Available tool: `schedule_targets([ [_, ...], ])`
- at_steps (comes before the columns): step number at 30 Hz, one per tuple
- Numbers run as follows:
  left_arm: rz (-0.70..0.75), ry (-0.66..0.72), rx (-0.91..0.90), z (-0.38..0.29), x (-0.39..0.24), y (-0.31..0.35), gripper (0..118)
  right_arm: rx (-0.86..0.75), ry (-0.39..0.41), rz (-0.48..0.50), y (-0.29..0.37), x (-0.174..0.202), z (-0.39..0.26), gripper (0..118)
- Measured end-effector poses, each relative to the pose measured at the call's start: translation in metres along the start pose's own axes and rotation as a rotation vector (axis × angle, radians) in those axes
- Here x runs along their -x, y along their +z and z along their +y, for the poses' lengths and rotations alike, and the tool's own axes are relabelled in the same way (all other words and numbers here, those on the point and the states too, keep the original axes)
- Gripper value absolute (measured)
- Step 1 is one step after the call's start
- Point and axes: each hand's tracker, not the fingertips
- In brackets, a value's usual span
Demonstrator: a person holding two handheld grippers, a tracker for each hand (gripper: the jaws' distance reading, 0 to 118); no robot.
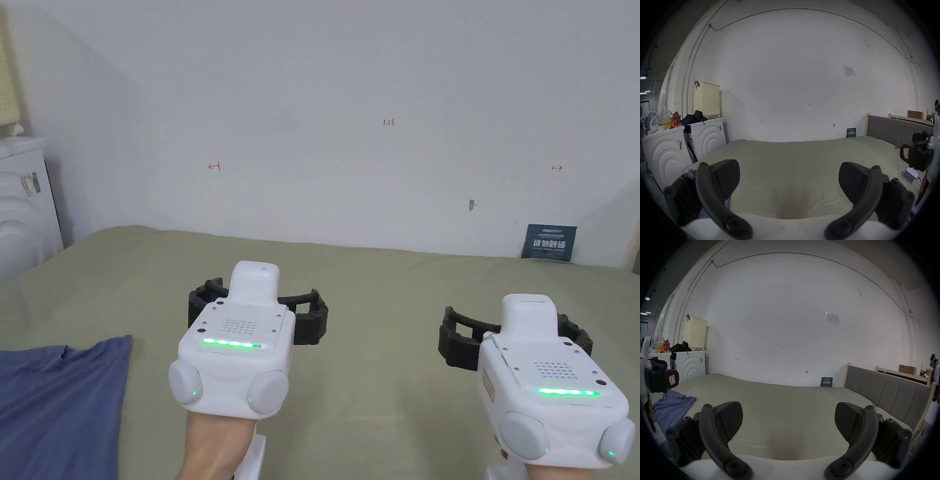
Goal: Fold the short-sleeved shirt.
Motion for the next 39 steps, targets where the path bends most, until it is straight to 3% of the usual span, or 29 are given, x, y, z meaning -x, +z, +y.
schedule_targets([
  [39, -0.002, 0.012, 0.006, -0.0004, -0.0010, 0.0005, 118, 0.021, 0.006, -0.004, -0.0008, 0.0004, -0.0070, 114],
])
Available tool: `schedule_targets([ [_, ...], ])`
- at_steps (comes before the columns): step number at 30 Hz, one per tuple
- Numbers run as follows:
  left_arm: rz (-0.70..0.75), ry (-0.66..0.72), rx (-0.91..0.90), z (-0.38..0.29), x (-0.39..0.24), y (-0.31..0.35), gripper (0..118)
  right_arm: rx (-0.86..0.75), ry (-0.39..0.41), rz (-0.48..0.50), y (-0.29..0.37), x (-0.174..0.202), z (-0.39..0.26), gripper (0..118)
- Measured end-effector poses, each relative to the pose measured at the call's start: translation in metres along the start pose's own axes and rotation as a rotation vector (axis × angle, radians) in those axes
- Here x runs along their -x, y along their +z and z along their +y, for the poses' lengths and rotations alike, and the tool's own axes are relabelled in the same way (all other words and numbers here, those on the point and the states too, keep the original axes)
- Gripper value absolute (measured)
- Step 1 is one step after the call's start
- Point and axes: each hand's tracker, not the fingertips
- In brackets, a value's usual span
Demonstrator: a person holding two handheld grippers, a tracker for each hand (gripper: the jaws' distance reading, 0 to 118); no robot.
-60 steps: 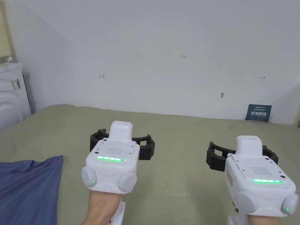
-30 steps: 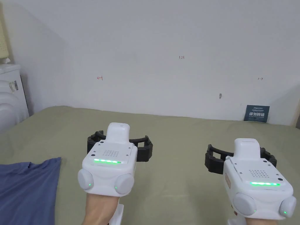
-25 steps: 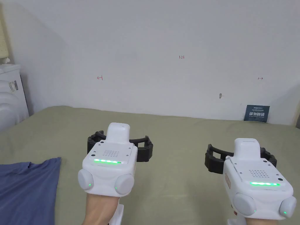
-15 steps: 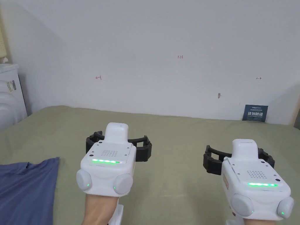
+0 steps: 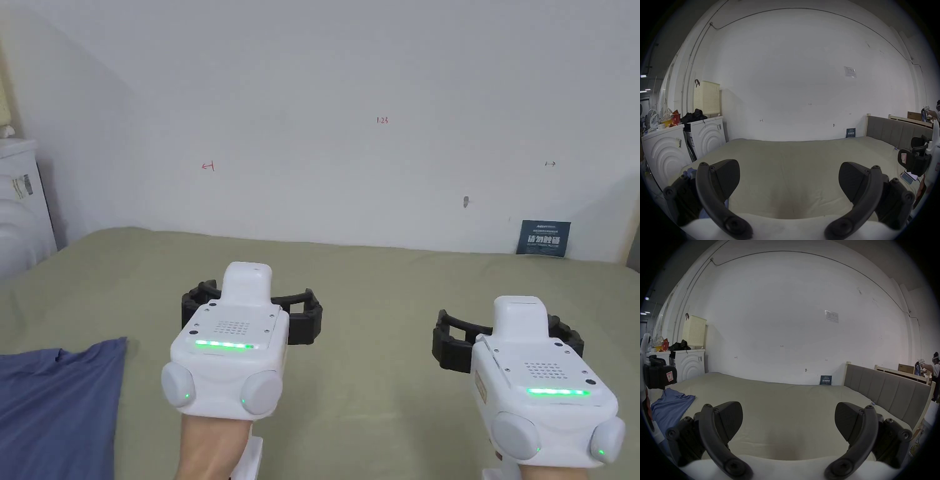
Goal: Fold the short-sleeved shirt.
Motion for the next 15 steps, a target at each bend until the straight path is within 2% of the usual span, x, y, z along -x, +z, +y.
schedule_targets([
  [15, -0.002, 0.007, 0.003, -0.0006, 0.0004, 0.0003, 118, -0.004, -0.001, 0.001, 0.0009, 0.0004, 0.0019, 114],
])
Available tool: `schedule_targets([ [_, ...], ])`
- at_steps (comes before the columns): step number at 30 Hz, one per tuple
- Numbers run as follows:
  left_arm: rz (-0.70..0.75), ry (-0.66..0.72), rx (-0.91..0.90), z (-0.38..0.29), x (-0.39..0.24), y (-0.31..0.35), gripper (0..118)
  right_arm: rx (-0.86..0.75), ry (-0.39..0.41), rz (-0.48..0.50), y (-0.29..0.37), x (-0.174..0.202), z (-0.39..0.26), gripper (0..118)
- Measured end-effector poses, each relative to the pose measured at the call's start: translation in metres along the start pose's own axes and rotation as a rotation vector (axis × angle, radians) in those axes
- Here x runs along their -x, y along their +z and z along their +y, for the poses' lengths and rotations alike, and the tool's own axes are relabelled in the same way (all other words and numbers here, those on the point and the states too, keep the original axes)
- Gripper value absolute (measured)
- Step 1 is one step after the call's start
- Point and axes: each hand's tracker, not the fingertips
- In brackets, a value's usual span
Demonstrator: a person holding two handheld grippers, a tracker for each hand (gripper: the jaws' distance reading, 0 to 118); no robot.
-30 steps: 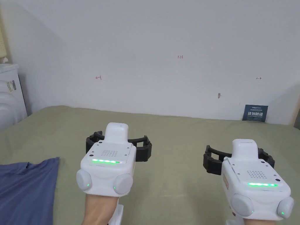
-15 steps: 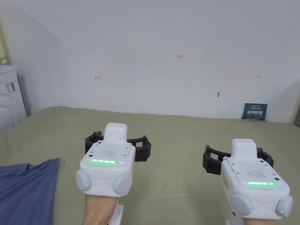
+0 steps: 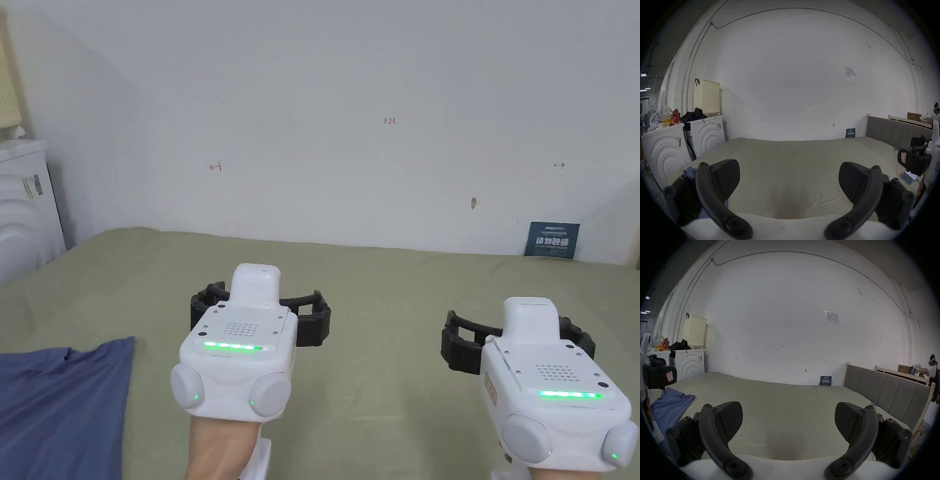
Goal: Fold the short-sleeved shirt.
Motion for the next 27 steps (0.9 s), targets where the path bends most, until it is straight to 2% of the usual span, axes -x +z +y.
schedule_targets([
  [27, -0.004, 0.004, -0.004, 0.0003, -0.0001, 0.0018, 118, -0.010, 0.015, -0.003, 0.0003, -0.0012, 0.0010, 114],
])
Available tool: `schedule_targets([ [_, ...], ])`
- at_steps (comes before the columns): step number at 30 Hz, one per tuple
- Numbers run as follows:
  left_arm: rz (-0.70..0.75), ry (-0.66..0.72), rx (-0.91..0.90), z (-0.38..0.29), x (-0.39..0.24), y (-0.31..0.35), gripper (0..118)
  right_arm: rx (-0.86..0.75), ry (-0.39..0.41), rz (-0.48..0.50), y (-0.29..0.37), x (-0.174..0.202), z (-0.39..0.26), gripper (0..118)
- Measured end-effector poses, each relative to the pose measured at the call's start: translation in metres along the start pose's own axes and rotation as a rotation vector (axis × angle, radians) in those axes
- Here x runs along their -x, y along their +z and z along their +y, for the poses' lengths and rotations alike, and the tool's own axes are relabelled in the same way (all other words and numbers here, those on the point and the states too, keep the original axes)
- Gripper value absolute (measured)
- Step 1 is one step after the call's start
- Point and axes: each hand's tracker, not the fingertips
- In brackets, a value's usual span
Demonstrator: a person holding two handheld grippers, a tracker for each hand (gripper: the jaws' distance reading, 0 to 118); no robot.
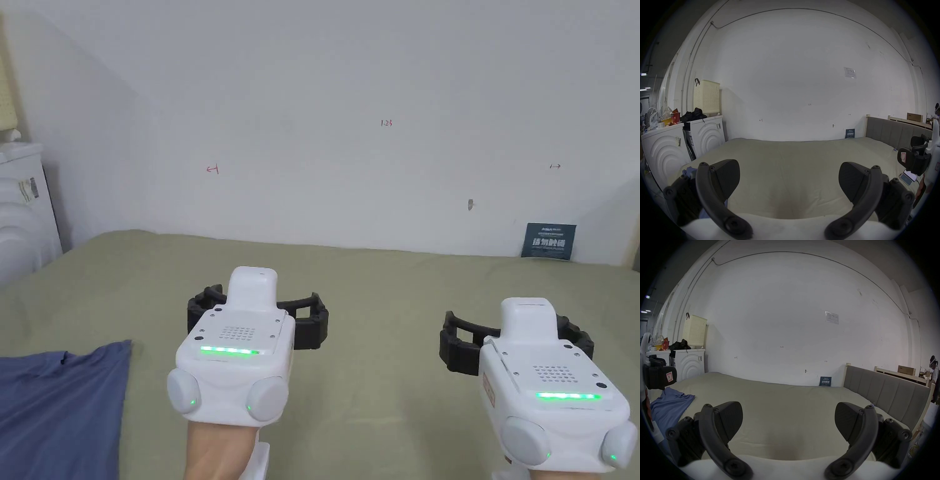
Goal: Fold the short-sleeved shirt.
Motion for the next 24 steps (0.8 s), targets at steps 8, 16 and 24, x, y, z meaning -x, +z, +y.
schedule_targets([
  [8, -0.003, -0.006, 0.006, 0.0000, -0.0017, -0.0029, 118, 0.003, -0.003, -0.002, -0.0013, -0.0006, 0.0002, 114],
  [16, -0.002, -0.006, 0.012, -0.0022, -0.0015, -0.0049, 118, -0.006, -0.013, 0.005, -0.0010, -0.0020, 0.0024, 118],
  [24, -0.006, -0.004, 0.007, 0.0006, -0.0016, -0.0041, 118, -0.015, -0.017, -0.003, -0.0018, 0.0002, 0.0044, 117],
])
